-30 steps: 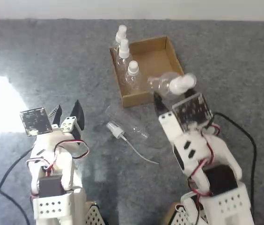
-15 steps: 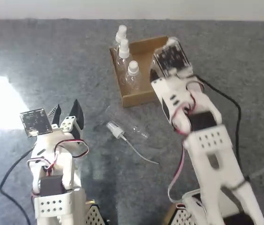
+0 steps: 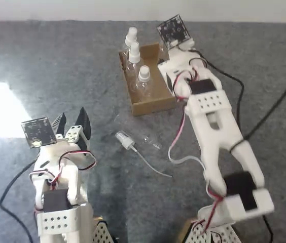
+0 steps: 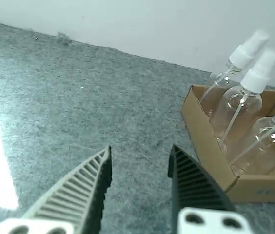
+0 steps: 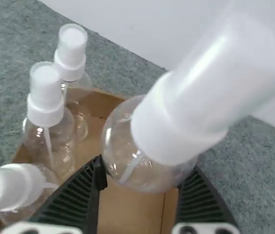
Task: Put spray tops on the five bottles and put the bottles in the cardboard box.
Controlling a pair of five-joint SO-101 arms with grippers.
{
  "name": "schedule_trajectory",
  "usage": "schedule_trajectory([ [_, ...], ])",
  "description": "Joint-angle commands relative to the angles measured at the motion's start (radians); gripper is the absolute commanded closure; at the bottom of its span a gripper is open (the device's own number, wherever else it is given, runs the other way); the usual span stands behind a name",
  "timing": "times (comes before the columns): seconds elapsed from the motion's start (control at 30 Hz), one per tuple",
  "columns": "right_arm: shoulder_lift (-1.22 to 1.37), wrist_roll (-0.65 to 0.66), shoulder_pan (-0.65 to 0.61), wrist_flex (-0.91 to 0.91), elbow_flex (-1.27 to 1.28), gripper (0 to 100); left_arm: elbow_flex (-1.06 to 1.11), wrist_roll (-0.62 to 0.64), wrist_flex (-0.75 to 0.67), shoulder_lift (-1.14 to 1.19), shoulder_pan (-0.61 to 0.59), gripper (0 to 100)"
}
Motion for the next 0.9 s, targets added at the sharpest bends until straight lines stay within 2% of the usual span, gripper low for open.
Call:
schedule_trajectory([
  [0.0,0.081,0.012,0.027,-0.031,-0.173,92.9,-0.012,0.008,-0.031,-0.009,-0.003,82],
  [0.5,0.506,0.012,0.071,-0.031,-0.557,92.9,-0.012,0.008,-0.031,-0.009,-0.003,82],
  [0.87,0.59,0.012,0.071,-0.031,-0.603,92.9,-0.012,0.008,-0.031,-0.009,-0.003,82],
])
